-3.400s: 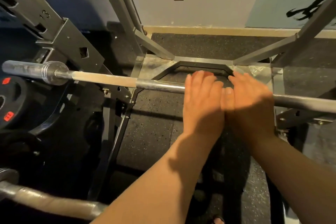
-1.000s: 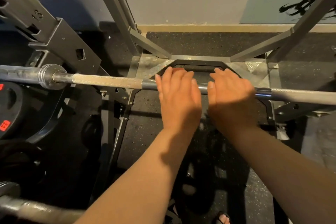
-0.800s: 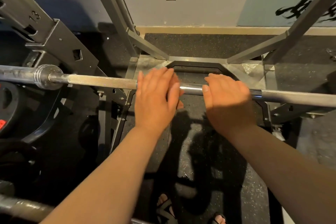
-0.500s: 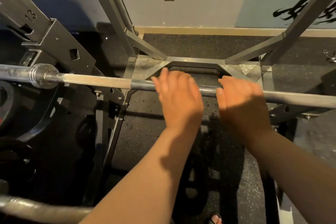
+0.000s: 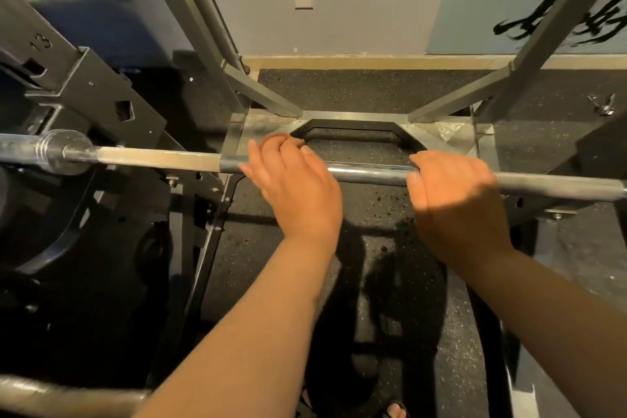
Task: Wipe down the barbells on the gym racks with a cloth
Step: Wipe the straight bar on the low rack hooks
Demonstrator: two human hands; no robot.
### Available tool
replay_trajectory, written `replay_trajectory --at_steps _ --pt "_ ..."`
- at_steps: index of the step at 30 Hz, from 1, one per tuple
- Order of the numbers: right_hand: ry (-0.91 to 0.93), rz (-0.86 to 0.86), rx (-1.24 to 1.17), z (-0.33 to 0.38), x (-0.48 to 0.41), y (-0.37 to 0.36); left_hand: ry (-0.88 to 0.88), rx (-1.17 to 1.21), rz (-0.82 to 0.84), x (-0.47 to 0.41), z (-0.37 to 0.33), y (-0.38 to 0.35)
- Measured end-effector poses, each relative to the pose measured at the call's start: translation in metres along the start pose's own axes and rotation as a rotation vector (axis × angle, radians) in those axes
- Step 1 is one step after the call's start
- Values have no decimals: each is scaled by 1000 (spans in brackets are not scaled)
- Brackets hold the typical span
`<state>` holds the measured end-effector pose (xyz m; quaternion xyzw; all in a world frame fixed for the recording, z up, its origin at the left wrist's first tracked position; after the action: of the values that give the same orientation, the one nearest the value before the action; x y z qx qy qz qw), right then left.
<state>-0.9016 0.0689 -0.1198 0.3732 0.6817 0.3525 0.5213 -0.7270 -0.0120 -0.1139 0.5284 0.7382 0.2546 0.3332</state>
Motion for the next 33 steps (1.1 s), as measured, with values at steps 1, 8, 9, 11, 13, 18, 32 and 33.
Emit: replay_trajectory --at_steps 1,8,9,11,13,18,32,33 --pt "-34 -25 -25 1 -1 -1 -12 6 -1 8 -9 -7" --pt "-128 -102 -212 -1 5 -5 -559 -87 348 42 -15 -1" --pt "-117 -105 -212 -1 6 -4 -636 -144 356 32 -7 5" --pt "-109 -71 -200 -3 6 -5 -629 -169 328 13 5 15" --pt "-124 24 -204 -3 6 -3 -427 -99 235 3 6 18" --pt "-231 123 -358 -4 3 -1 -92 -30 106 29 -36 -19" --pt "-233 88 -400 -34 33 2 -229 11 179 47 -46 -24" --pt "-243 97 -406 -34 32 2 -217 -1 167 54 -58 -32"
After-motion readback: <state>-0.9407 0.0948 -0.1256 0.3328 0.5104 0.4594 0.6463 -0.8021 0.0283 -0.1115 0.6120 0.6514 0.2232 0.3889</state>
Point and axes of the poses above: each hand's wrist, its own x-axis away from the middle knuckle, its own y-axis out of the back of the hand, z = x × y, the point moved 1 cm from there along -x, towards the middle knuckle, and after that the axes turned 5 degrees about y, right-handed, at the moved point
